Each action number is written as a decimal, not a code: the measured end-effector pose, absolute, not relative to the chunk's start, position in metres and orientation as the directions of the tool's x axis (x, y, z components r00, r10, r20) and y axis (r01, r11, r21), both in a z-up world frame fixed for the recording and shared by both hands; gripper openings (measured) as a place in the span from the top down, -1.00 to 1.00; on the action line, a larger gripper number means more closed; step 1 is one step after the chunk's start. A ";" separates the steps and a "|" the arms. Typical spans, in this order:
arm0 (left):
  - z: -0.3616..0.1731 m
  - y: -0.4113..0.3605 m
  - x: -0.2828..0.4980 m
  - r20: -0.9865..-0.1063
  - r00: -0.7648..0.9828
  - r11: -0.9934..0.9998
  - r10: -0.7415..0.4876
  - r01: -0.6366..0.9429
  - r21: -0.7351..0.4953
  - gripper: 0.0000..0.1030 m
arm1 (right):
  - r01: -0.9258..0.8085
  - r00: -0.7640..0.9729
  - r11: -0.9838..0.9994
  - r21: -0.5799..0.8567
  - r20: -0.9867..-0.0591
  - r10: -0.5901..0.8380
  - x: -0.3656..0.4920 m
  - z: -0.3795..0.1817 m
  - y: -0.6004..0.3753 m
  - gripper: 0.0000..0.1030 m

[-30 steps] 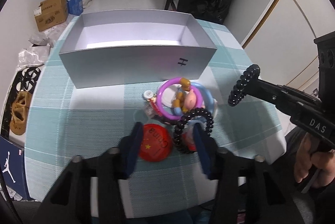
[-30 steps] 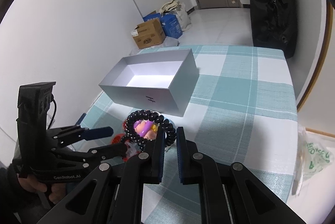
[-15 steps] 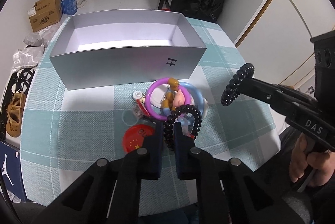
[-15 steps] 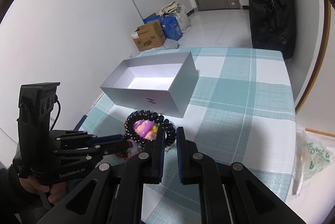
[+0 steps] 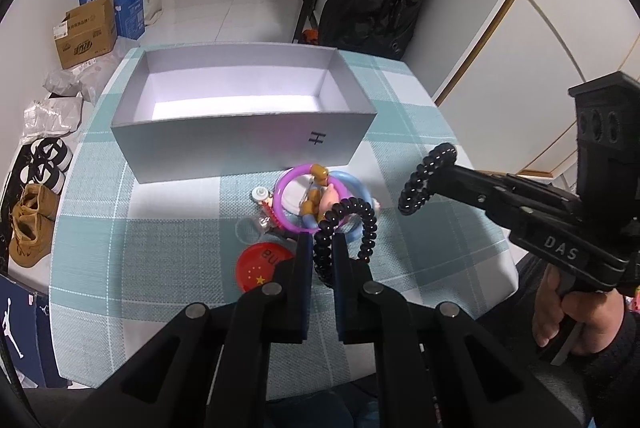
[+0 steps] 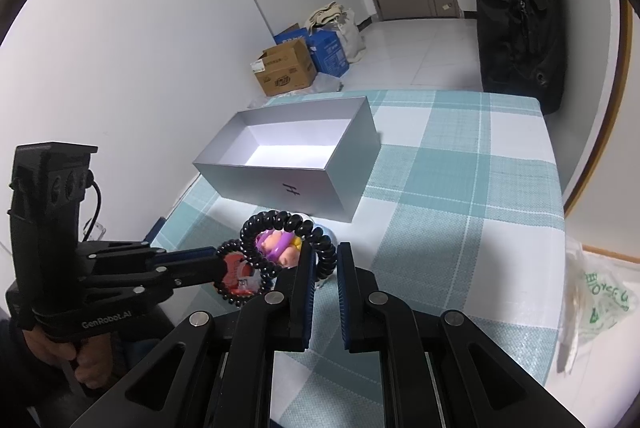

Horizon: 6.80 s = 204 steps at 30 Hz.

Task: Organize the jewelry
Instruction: 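Lift the two black bracelets with the right gripper and carry them over the white box, then open the right gripper to drop the bracelets into the box, then withdraw, then lower the right gripper onto the red round badge and close it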

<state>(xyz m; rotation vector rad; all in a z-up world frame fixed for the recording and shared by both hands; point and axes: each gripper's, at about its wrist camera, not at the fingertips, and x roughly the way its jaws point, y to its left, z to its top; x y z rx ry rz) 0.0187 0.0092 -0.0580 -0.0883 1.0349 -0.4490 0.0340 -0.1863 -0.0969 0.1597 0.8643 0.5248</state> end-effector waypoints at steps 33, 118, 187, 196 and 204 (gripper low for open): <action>-0.024 0.045 0.069 -0.695 0.572 0.894 -0.436 0.190 -0.405 0.90 | -0.385 0.535 0.833 0.397 -0.640 0.552 0.075 -0.064 -0.169 0.81; -0.031 0.046 0.020 -0.747 0.629 0.976 -0.215 0.167 -0.141 -0.45 | -0.419 0.665 0.870 0.261 -0.565 0.489 0.029 -0.045 -0.165 -1.00; -0.082 0.014 0.019 -0.913 0.248 0.895 -0.323 0.394 -0.210 0.66 | -0.331 0.583 0.871 0.363 -0.647 0.491 0.022 -0.064 -0.186 -1.00; -0.079 0.018 0.009 -0.927 0.235 0.884 -0.291 0.436 -0.167 0.63 | -0.353 0.386 0.796 0.491 -0.699 0.602 0.026 -0.100 -0.155 -0.94; -0.065 0.061 0.014 -0.902 0.283 0.914 -0.326 0.336 -0.225 0.26 | -0.438 0.310 0.798 0.415 -0.763 0.567 0.026 -0.120 -0.108 -0.29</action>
